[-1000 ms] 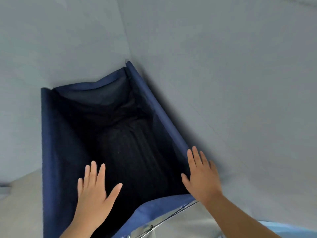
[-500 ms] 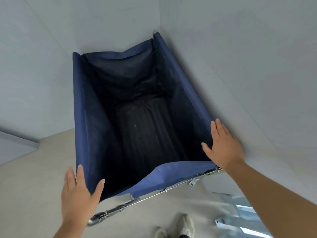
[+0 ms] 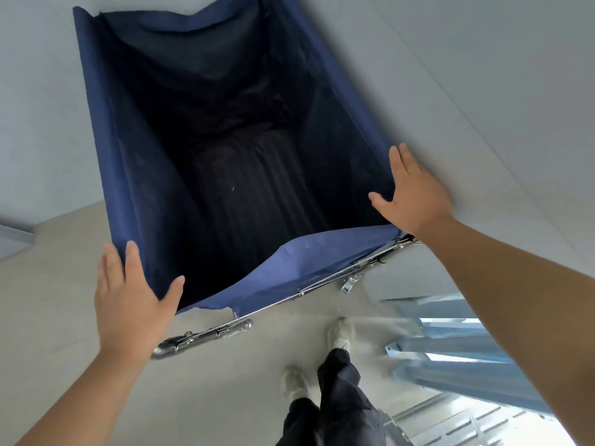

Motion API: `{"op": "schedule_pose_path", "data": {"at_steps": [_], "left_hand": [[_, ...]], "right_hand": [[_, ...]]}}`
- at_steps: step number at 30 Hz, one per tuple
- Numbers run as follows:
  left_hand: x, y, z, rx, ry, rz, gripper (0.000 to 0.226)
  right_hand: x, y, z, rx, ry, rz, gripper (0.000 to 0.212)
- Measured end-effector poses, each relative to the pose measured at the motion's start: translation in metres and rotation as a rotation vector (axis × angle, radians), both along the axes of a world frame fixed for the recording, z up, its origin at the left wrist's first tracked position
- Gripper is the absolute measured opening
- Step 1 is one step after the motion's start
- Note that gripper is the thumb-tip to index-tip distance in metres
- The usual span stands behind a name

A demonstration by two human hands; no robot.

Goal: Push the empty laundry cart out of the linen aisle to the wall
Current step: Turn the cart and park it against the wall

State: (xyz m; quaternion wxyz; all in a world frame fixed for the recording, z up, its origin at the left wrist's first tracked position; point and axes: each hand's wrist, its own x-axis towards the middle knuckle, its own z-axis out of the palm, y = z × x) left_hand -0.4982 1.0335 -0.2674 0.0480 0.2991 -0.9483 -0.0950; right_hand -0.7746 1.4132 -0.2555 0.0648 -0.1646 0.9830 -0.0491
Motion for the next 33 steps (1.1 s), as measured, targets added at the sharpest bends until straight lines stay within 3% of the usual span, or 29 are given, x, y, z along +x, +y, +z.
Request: {"op": "schedule_pose_path", "data": {"at_steps": [33], "left_hand": [[0.005,-0.012,-0.009,0.036,0.022,-0.071,0.101]], "right_hand": [[0.002,-0.005,-0.007,-0.009,0.017,-0.032,0.092]]}}
